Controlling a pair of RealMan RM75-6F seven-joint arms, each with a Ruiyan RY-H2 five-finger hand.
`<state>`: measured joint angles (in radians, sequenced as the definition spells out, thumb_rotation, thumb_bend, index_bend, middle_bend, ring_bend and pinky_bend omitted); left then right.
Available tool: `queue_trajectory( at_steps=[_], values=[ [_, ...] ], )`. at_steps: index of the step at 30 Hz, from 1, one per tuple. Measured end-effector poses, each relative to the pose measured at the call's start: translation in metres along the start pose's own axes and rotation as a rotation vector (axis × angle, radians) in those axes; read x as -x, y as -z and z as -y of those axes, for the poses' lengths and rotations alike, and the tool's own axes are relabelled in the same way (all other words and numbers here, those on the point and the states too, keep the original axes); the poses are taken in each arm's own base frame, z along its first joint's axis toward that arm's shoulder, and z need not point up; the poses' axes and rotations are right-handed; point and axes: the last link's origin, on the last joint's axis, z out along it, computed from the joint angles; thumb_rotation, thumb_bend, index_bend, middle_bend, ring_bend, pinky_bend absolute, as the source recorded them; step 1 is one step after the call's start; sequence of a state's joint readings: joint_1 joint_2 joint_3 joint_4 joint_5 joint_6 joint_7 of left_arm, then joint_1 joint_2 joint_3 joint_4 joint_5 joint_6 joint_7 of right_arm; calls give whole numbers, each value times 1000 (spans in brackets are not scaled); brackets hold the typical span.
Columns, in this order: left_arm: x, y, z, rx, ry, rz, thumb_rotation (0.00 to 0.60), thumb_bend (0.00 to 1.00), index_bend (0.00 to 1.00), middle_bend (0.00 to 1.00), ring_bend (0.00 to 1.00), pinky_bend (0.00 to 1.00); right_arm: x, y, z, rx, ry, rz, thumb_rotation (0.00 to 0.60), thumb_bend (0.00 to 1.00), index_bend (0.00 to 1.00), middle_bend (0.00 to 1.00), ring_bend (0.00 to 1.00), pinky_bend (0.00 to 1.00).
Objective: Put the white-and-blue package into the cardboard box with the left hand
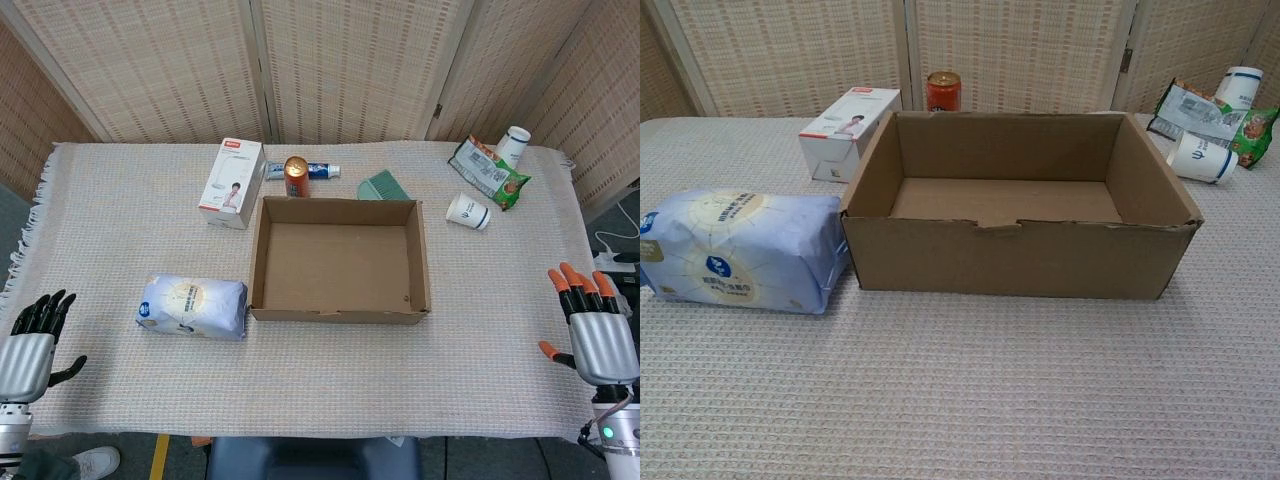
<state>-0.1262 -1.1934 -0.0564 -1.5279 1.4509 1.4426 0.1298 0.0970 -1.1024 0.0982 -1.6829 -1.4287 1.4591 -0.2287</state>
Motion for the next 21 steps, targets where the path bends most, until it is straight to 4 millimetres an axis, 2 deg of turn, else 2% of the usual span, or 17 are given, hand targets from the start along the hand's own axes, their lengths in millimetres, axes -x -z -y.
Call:
queue_trajectory(
  at_steps=[6, 14, 21],
  values=[
    [2, 0, -2, 4, -2, 6, 600, 197, 0, 0, 0, 113, 0, 0, 0, -2, -1, -1, 600, 2, 45, 0, 0, 0],
    [-9, -8, -5, 11, -9, -19, 600, 198, 0, 0, 0, 113, -2, -3, -1, 8, -8, -10, 600, 3, 45, 0, 0, 0],
    [-9, -12, -5, 6, -7, -2, 600, 197, 0, 0, 0, 112, 1, -3, -3, 16, -4, -2, 600, 2, 45, 0, 0, 0]
  ],
)
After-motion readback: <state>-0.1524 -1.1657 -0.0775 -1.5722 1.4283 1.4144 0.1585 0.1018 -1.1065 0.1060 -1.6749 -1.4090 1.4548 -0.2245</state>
